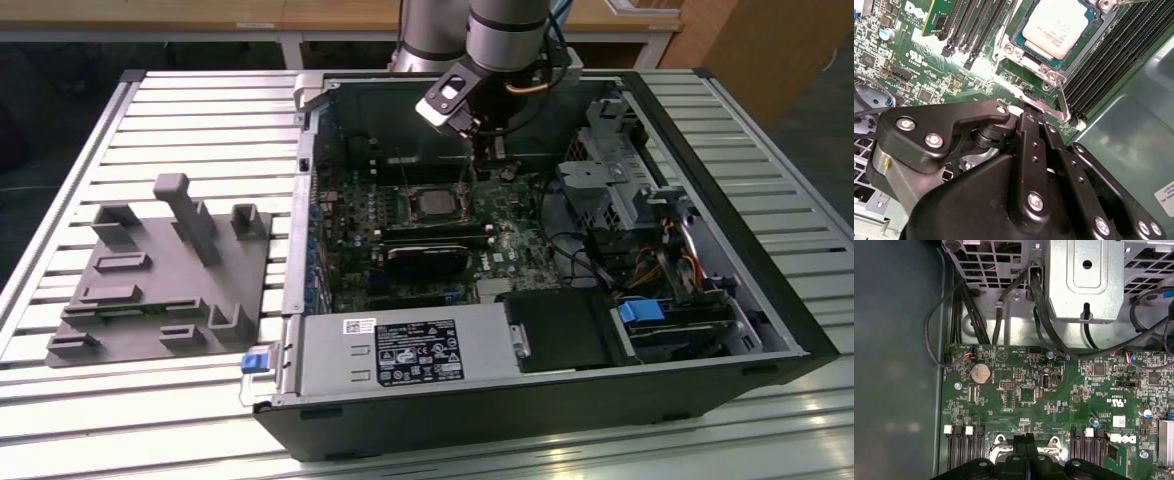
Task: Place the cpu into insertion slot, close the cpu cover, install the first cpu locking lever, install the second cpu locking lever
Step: 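Close the cpu cover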
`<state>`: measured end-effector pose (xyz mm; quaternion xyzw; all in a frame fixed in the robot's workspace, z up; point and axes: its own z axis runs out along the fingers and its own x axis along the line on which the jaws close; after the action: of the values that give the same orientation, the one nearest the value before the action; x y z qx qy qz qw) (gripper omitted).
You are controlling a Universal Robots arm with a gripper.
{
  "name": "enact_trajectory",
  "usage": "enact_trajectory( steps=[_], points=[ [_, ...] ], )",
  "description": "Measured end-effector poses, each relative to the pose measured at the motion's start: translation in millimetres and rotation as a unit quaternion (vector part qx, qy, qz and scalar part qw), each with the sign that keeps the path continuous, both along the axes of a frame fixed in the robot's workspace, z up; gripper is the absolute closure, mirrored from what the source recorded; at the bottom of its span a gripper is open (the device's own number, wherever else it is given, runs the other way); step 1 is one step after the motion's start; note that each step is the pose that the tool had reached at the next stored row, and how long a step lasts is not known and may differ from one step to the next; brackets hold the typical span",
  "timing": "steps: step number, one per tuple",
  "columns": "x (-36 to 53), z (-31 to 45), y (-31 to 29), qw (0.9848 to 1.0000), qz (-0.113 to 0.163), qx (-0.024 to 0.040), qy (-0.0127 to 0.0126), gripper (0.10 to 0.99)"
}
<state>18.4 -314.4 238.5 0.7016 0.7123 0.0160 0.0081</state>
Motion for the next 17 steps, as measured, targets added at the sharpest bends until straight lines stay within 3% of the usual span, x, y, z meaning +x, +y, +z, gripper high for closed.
enact_trajectory(
  steps=[17],
  points=[
    [-13.9, -0.3, 0.0, 1.0, 0.0, 0.0, 0.0, 0.98]
  ],
)
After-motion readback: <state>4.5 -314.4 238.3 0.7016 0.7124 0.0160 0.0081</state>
